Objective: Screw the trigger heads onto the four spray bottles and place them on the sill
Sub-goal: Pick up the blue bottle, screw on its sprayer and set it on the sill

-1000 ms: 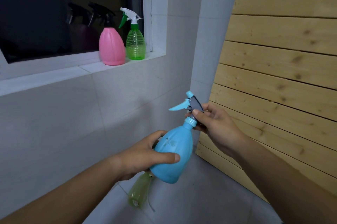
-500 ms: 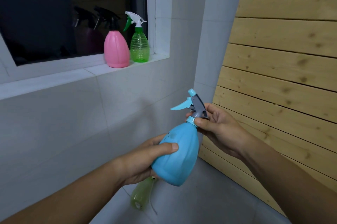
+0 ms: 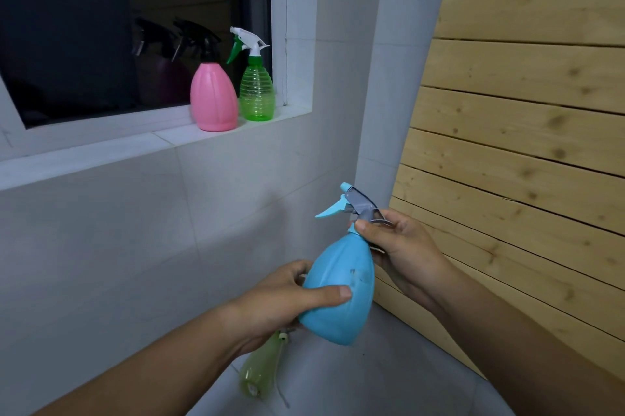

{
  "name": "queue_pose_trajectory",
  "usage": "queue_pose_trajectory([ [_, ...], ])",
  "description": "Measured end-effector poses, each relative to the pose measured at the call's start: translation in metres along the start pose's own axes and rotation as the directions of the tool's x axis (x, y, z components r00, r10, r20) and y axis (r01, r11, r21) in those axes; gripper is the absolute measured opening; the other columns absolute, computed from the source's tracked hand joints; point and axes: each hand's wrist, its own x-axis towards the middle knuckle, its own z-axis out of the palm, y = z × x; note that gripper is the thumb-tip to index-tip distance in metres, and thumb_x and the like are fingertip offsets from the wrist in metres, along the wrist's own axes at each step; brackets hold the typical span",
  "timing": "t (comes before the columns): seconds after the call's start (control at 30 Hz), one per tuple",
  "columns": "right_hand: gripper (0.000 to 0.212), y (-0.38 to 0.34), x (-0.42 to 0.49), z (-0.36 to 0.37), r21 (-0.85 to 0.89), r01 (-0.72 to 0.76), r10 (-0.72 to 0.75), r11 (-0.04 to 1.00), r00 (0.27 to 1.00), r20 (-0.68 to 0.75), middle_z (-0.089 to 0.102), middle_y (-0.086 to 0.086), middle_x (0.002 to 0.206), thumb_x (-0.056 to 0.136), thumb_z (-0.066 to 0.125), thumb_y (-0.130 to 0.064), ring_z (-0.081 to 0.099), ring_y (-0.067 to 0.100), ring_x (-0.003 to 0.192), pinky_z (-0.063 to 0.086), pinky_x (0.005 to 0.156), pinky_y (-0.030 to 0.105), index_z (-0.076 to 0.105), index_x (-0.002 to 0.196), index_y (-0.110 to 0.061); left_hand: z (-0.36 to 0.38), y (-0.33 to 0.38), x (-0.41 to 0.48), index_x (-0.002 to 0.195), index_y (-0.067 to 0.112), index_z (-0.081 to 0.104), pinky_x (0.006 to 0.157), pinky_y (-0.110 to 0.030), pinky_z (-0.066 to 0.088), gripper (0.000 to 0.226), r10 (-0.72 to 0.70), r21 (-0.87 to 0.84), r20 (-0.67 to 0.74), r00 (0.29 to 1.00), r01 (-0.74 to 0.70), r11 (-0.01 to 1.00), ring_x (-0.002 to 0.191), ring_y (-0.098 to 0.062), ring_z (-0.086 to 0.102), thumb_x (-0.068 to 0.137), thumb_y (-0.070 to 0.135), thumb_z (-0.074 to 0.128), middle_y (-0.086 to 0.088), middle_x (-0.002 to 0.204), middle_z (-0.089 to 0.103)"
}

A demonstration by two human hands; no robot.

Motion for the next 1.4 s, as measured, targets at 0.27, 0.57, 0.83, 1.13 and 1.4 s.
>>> queue_pose_trajectory([
  [0.27, 0.018, 0.007, -0.001, 0.008, 0.0, -0.011, 0.011, 1.0, 0.999, 0.033, 0.073, 0.006, 0.082, 0.079, 0.077, -0.014, 0.07, 0.015, 0.074, 0.056, 0.066, 0.026, 0.076, 0.098, -0.015, 0.008, 0.002, -0.006, 0.121, 0.038, 0.069, 0.103, -0.057, 0.053, 0.059, -0.024, -0.03, 0.147, 0.989, 0.029, 0.999, 0.114, -0.027, 0.074, 0.067, 0.054, 0.086, -0.003, 0.123, 0.077],
  [0.57, 0.021, 0.013, 0.0, 0.007, 0.015, -0.01, 0.01, 1.0, 1.0, 0.014, 0.075, 0.008, 0.082, 0.073, 0.08, -0.017, 0.07, 0.016, 0.072, 0.056, 0.064, 0.028, 0.077, 0.094, -0.018, 0.006, -0.001, -0.004, 0.123, 0.038, 0.067, 0.077, -0.034, 0.062, 0.062, -0.058, 0.013, 0.165, 0.985, 0.057, 0.998, 0.1, -0.009, 0.076, 0.064, 0.048, 0.084, 0.01, 0.112, 0.079],
  [0.83, 0.014, 0.008, 0.001, 0.008, 0.08, -0.009, 0.01, 0.997, 1.0, -0.001, 0.076, 0.008, 0.084, 0.081, 0.075, -0.011, 0.07, 0.018, 0.07, 0.057, 0.062, 0.03, 0.076, 0.094, -0.014, 0.011, -0.004, -0.001, 0.13, 0.019, 0.057, 0.089, -0.045, 0.064, 0.083, -0.032, -0.181, 0.122, 0.992, 0.054, 0.982, 0.104, -0.018, 0.077, 0.06, 0.052, 0.087, -0.004, 0.122, 0.075],
  [1.13, 0.012, 0.005, -0.003, 0.019, 0.132, 0.028, -0.027, 0.991, 1.0, -0.011, 0.072, 0.005, 0.074, 0.085, 0.067, -0.002, 0.068, 0.015, 0.066, 0.058, 0.062, 0.028, 0.07, 0.094, -0.009, 0.011, -0.005, -0.001, 0.125, 0.027, 0.065, 0.09, -0.04, 0.063, 0.073, 0.132, -0.044, 0.023, 0.991, -0.131, 0.99, 0.106, -0.019, 0.077, 0.06, 0.051, 0.089, 0.001, 0.115, 0.08],
  [1.4, 0.015, 0.001, -0.004, 0.018, 0.115, 0.04, -0.041, 0.993, 0.999, 0.007, 0.074, 0.008, 0.082, 0.082, 0.07, -0.005, 0.069, 0.02, 0.074, 0.06, 0.07, 0.032, 0.072, 0.096, -0.01, 0.003, -0.006, -0.001, 0.125, 0.023, 0.066, 0.1, -0.048, 0.059, 0.067, 0.13, -0.107, 0.077, 0.989, -0.121, 0.987, 0.105, -0.021, 0.077, 0.066, 0.047, 0.085, -0.005, 0.119, 0.078],
])
